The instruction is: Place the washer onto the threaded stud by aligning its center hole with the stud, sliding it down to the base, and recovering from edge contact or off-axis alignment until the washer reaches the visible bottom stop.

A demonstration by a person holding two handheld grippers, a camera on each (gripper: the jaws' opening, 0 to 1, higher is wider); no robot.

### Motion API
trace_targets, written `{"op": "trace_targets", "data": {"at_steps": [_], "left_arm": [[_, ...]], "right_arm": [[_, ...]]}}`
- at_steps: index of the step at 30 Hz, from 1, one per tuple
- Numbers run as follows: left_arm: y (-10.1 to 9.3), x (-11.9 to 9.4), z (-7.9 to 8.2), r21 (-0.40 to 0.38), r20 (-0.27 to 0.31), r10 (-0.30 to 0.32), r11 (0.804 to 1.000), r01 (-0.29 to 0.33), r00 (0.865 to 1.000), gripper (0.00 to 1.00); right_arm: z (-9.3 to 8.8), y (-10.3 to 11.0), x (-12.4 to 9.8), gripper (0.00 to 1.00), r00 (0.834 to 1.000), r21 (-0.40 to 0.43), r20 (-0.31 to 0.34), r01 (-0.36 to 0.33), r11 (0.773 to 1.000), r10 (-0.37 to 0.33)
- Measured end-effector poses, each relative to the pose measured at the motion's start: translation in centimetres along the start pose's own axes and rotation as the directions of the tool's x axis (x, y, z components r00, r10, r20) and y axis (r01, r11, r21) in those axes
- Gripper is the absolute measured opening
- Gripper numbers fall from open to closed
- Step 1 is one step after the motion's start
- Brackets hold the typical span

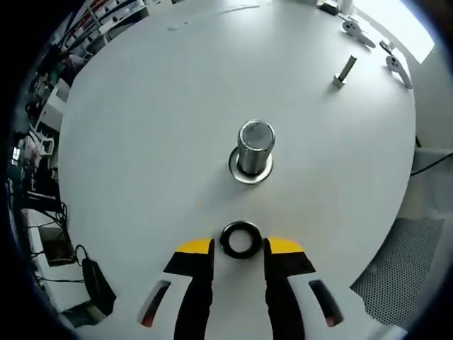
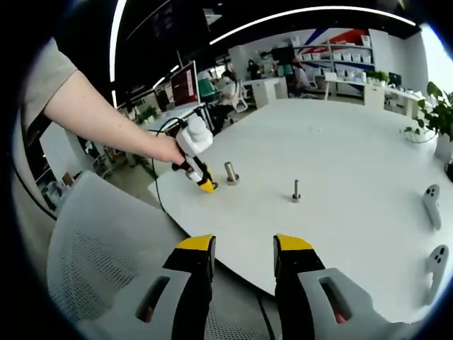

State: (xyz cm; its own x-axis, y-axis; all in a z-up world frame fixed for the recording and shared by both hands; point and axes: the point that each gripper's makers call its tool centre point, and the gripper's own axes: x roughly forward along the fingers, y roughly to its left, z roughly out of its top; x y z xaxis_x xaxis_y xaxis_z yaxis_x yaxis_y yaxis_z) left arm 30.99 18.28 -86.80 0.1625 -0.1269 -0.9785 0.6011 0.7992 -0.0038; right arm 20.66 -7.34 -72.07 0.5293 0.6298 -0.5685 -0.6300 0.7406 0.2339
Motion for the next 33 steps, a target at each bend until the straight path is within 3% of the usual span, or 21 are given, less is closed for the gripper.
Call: {"op": "trace_targets", "data": {"at_steps": [11, 15, 22, 27, 33], "left_arm": [[-0.6, -0.2, -0.5, 0.042, -0.034, -0.008, 0.999, 0.009, 0.999, 0.22], [-0.8, -0.1, -0.3, 0.009, -0.041, -0.014, 1.000, 0.014, 0.999, 0.26], [-0.6, -0.1, -0.5, 0.069, -0.045, -0.011, 0.997, 0.014, 0.999, 0.22], [-0.8, 0.1, -0.2, 0.058, -0.089, 0.008, 0.998, -0.002, 0.996, 0.21], [-0.6, 0.0, -0.3, 0.015, -0.078, 0.005, 1.000, -0.004, 0.997, 0.19]], "right_arm": [[0.0, 0.0, 0.0, 0.35, 1.000, 0.001, 0.000, -0.001, 1.000, 0.001], [0.0, 0.1, 0.0, 0.35, 1.000, 0.002, -0.001, -0.003, 1.000, 0.003], [0.1, 0.1, 0.0, 0.35, 1.000, 0.004, 0.002, -0.006, 1.000, 0.006], [0.1, 0.1, 0.0, 0.35, 1.000, 0.005, 0.005, -0.007, 1.000, 0.007], [0.1, 0.2, 0.1, 0.35, 1.000, 0.003, 0.003, -0.011, 1.000, 0.011]]}}
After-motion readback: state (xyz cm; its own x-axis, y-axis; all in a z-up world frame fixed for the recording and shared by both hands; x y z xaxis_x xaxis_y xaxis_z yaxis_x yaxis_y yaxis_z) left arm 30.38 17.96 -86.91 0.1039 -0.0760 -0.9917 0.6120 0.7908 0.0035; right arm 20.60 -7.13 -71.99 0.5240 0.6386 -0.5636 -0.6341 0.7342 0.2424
